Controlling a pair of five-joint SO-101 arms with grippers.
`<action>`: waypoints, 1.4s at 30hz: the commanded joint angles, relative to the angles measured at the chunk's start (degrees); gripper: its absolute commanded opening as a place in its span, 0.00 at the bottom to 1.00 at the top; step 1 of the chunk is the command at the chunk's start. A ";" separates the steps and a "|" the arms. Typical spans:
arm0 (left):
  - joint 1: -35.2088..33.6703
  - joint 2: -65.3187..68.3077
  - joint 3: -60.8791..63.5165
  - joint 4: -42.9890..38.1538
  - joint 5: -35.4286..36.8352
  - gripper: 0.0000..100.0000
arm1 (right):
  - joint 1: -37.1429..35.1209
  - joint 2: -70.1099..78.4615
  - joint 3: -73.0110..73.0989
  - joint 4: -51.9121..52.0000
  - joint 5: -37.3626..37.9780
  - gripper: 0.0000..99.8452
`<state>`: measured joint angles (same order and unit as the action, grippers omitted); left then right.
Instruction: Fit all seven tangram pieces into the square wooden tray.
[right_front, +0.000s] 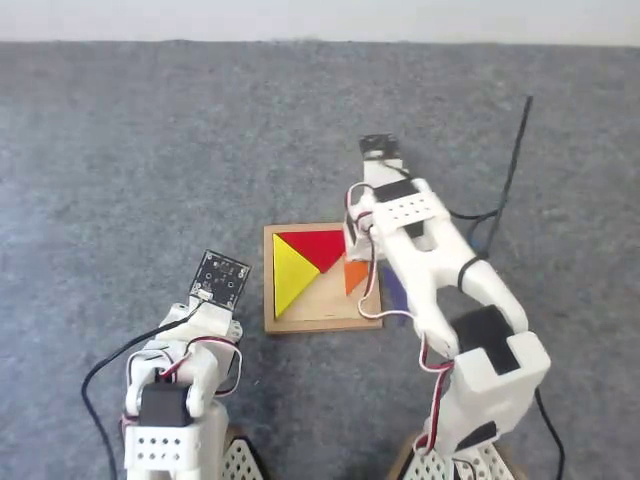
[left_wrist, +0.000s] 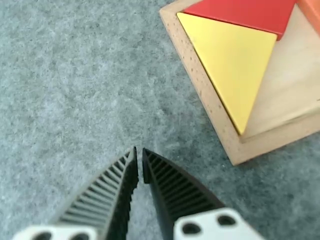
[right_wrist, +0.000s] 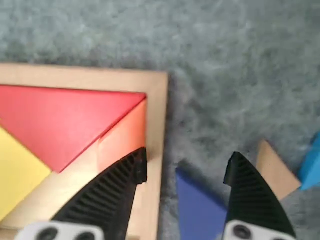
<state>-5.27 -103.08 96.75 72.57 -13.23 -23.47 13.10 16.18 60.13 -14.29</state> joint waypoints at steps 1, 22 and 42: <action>-0.26 -1.32 -0.40 0.18 -0.62 0.02 | 2.15 -0.84 -2.37 -0.92 4.40 0.25; -0.26 -1.32 -0.40 0.18 -0.62 0.02 | 11.82 -28.18 12.04 4.09 19.25 0.26; -0.26 -1.32 -0.40 0.18 -0.62 0.02 | 16.66 -14.02 17.67 -8.40 19.78 0.25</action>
<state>-5.27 -103.08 96.75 72.57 -13.23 -6.51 -1.93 34.64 53.01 7.25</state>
